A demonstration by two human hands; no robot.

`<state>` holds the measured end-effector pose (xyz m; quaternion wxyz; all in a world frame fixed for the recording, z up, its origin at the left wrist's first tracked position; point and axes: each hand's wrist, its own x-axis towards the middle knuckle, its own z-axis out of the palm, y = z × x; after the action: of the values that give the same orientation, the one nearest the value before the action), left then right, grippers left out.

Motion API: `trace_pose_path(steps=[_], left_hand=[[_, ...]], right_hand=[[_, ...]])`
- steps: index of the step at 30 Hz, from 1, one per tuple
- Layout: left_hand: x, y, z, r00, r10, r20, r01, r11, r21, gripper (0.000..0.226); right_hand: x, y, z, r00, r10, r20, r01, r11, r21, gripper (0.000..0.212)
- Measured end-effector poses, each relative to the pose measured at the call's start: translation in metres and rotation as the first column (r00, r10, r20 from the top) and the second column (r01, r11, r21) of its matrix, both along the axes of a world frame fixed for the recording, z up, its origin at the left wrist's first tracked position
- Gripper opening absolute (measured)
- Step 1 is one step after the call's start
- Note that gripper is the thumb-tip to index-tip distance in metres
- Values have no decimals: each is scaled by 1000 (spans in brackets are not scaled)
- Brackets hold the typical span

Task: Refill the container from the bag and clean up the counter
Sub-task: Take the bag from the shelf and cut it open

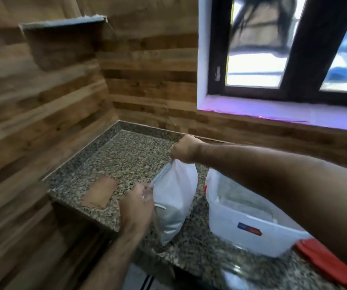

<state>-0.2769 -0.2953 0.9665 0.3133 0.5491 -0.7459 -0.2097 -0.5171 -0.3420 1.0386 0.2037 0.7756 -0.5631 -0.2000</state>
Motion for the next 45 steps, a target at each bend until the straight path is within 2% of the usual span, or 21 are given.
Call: trace_pose_path(steps=[3, 6, 9, 11, 13, 15, 17, 18, 20, 22, 25, 27, 29, 33, 36, 38, 40, 42, 45], left_hand=[[0, 20, -26, 998, -5, 55, 2, 999, 49, 26], [10, 25, -50, 999, -4, 32, 0, 993, 117, 30], [20, 28, -60, 1000, -20, -2, 20, 983, 184, 32], [26, 30, -59, 997, -31, -77, 52, 959, 277, 38], [35, 31, -57, 989, 9, -147, 43, 938, 344, 35], [49, 25, -51, 974, 107, -201, -28, 932, 360, 34], [63, 15, -43, 941, 226, -253, -124, 924, 363, 39], [69, 8, -40, 916, 271, -295, -150, 914, 377, 41], [78, -3, -37, 868, 329, -372, -166, 898, 407, 43], [83, -11, -40, 847, 343, -407, -169, 899, 405, 43], [86, -15, -49, 842, 331, -426, -154, 904, 398, 40], [86, -14, -56, 848, 313, -427, -122, 900, 418, 38], [83, -14, -64, 867, 281, -411, -83, 896, 437, 36], [73, -12, -70, 890, 131, -437, 85, 893, 441, 19], [66, -13, -70, 888, -80, -453, 258, 902, 346, 20], [64, -17, -69, 904, -266, -334, 356, 901, 247, 24], [60, -22, -68, 914, -388, -118, 402, 906, 135, 36], [52, -25, -65, 907, -414, 72, 411, 910, 46, 44], [41, -27, -69, 906, -406, 118, 415, 907, -75, 41]], right_hand=[[-1, 10, -20, 999, 17, -44, -17, 1000, 13, 29], [2, 16, -34, 998, 29, -58, -28, 999, 20, 28], [7, 22, -46, 1000, -9, -11, 9, 1000, -1, 33], [15, 29, -52, 994, -73, 77, 70, 997, 33, 35], [29, 38, -52, 958, -169, 231, 155, 985, 75, 35], [45, 50, -53, 850, -238, 470, 209, 971, 114, 43], [65, 67, -58, 717, -224, 660, 128, 973, 191, 53], [76, 74, -61, 705, -180, 686, 45, 977, 210, 59], [95, 79, -70, 761, -55, 646, -97, 976, 197, 62], [106, 75, -79, 775, 15, 632, -150, 976, 160, 50], [110, 72, -86, 701, 99, 707, -240, 965, 102, 26], [106, 74, -89, 658, 142, 740, -281, 957, 67, 20], [100, 76, -89, 579, 116, 807, -269, 961, 55, 21], [95, 76, -83, 310, -108, 944, -78, 987, 138, 16], [89, 67, -81, 251, -220, 943, 102, 974, 200, 13], [85, 64, -77, 167, -302, 939, 167, 947, 274, 15], [85, 65, -72, -30, -396, 918, 162, 904, 395, 17], [86, 66, -69, -186, -443, 877, 144, 871, 470, 20], [87, 65, -66, -266, -483, 834, 123, 841, 526, 19]])
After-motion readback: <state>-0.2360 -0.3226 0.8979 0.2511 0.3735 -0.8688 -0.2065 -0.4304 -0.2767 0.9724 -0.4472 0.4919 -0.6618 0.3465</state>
